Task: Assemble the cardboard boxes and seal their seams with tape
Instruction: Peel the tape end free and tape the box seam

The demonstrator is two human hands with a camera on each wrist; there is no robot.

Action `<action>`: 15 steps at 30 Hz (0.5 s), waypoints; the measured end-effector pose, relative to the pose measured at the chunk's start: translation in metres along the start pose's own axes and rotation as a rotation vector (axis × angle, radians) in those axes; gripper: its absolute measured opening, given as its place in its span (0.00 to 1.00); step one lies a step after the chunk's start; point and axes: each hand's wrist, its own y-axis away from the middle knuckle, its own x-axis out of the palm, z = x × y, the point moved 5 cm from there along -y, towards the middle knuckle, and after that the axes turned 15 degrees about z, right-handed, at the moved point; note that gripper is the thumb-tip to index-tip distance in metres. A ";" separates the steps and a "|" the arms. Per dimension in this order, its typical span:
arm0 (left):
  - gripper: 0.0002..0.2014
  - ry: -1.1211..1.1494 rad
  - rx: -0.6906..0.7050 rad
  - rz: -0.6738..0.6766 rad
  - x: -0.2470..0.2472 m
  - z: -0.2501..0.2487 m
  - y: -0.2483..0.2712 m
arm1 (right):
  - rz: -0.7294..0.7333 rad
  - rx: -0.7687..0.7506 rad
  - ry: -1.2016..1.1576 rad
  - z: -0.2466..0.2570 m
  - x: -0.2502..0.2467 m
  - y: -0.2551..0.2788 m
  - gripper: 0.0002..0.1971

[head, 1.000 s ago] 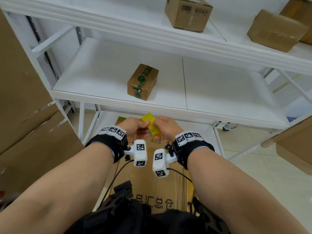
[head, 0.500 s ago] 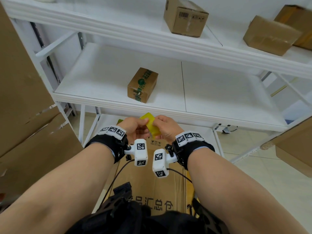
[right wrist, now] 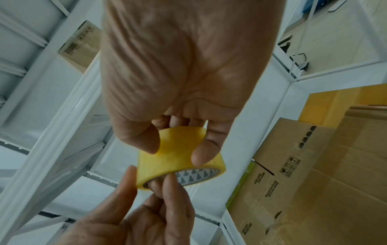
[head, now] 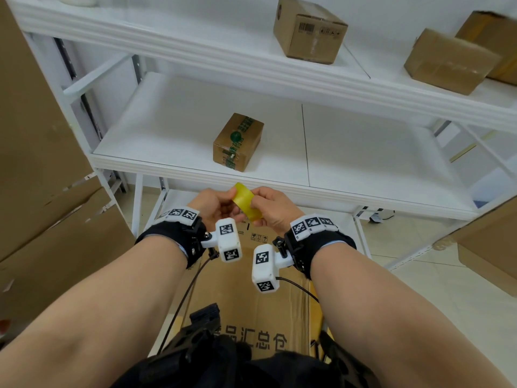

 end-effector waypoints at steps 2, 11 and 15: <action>0.13 0.054 0.016 0.008 -0.003 0.000 0.002 | 0.017 -0.006 0.005 0.003 0.001 0.000 0.09; 0.11 -0.056 -0.014 0.021 0.005 0.000 0.000 | -0.027 -0.005 -0.032 0.004 -0.003 0.003 0.06; 0.16 0.041 -0.008 0.052 0.002 0.000 0.001 | -0.010 -0.008 -0.016 0.005 -0.003 0.004 0.07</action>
